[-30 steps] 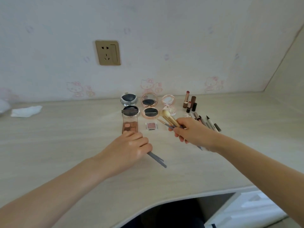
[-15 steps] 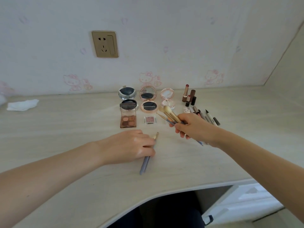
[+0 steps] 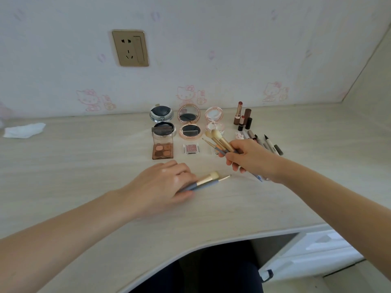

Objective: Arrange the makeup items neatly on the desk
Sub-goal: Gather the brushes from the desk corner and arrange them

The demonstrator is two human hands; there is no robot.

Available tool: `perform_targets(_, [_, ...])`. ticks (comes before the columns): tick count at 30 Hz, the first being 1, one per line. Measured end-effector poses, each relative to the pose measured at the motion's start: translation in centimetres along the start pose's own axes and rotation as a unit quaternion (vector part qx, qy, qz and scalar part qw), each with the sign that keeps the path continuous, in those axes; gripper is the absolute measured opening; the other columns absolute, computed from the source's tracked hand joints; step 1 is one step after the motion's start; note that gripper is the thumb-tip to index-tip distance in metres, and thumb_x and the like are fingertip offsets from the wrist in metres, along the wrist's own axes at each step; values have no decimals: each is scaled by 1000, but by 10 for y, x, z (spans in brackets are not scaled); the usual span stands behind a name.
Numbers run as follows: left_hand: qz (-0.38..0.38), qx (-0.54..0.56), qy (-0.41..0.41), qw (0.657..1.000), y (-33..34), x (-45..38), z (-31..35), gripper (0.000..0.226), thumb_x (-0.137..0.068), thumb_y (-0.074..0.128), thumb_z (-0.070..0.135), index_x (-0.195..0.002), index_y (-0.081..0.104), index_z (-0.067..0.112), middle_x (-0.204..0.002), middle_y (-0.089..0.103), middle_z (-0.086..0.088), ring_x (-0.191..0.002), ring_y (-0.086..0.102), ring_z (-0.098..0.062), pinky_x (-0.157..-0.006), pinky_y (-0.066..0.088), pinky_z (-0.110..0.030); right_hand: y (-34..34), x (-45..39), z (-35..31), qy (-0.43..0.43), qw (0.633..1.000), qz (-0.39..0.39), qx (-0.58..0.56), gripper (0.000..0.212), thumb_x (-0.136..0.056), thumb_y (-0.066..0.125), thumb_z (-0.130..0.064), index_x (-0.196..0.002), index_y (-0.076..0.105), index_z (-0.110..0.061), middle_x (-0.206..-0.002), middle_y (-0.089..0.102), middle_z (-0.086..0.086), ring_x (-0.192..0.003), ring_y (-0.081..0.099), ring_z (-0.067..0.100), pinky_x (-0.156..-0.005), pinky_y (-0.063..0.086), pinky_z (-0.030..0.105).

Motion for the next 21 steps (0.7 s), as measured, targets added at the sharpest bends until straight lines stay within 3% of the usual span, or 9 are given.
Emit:
perform_targets(2, [5, 1, -28, 1000, 6, 1, 2, 38, -94, 47, 46, -126, 55, 27, -118, 53, 10, -104, 48, -13, -89, 43, -30, -1, 1, 1, 1, 1000, 3, 1, 18, -96, 48, -13, -95, 65, -21, -77, 65, -4, -61, 58, 4, -56, 46, 20])
perform_targets(6, [53, 3, -24, 998, 3, -1, 9, 23, -92, 56, 25, -110, 68, 18, -103, 60, 3, -94, 55, -19, -79, 50, -34, -4, 3, 1, 6, 1000, 10, 9, 17, -96, 48, -13, -98, 65, -16, -78, 65, -2, -64, 59, 7, -57, 46, 20])
perform_targets(15, [53, -3, -11, 999, 2, 0, 9, 37, -91, 58, 22, -128, 59, 18, -107, 56, -1, -94, 54, -21, -80, 51, -34, -9, 4, 8, 40, 999, 9, -15, 16, -96, 49, -14, -98, 65, -15, -79, 66, 0, -62, 62, 5, -56, 50, 18])
perform_targets(21, [73, 41, -16, 996, -2, -1, 15, 18, -93, 57, 22, -108, 65, 16, -105, 59, 2, -96, 55, -17, -75, 52, -34, -5, 2, 8, 65, 996, 7, -59, 15, -97, 49, -14, -101, 63, -12, -83, 65, 4, -65, 62, 10, -57, 50, 20])
Point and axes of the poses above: each hand's wrist, its own x-axis away from the middle knuckle, its own y-axis out of the palm, z = x × y, the point moved 6 cm from there along -x, towards the middle knuckle
